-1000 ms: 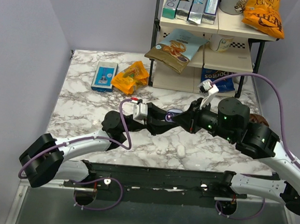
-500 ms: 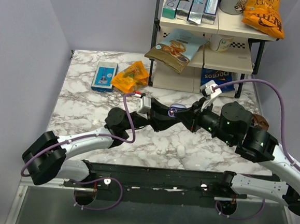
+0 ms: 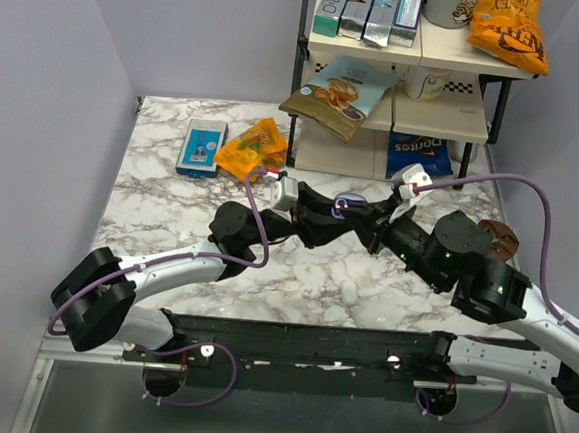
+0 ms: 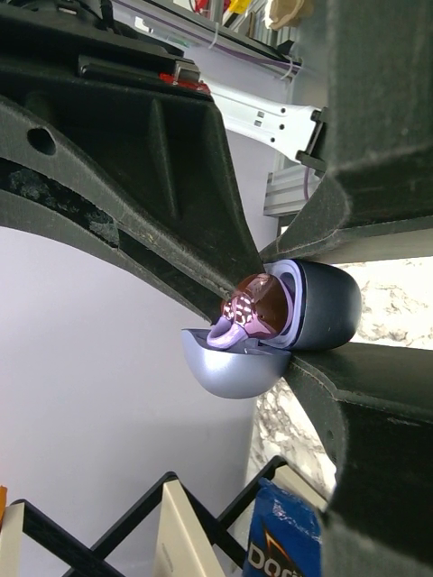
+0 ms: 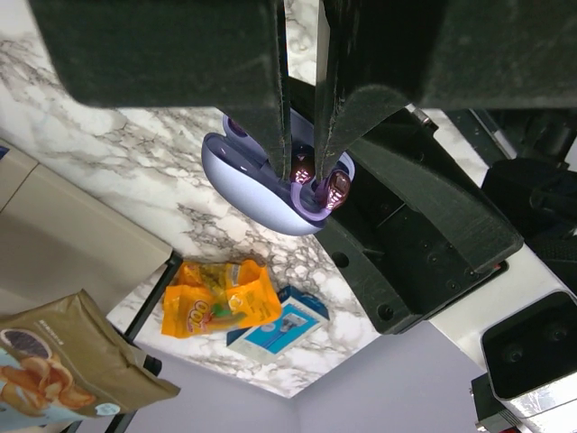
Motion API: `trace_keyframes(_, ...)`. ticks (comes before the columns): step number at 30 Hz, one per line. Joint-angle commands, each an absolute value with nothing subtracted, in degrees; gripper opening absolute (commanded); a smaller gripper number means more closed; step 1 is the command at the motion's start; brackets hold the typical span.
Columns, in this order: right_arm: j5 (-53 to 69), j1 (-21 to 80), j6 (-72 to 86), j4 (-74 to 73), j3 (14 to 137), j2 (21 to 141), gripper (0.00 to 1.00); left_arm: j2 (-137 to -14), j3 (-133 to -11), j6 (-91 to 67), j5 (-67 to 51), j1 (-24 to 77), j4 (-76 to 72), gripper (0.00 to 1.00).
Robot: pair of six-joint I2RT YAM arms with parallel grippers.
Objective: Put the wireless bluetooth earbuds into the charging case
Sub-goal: Pick up the earbud from the charging case.
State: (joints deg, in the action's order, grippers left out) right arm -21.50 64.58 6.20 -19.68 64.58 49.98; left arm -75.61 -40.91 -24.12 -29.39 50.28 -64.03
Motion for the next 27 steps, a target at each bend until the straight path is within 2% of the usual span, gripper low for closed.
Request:
trace_keyframes(1,-25.5,65.7,1.8,-15.6,62.0,50.2,0.01,-76.3,-43.7,-25.2,-30.3,51.0,-68.0,0.0)
trace_keyframes(27,-32.2,68.7,-4.5,-8.4,54.8,44.6,0.01,-78.1,-45.1,-26.8,-27.5,49.9,-71.2,0.0)
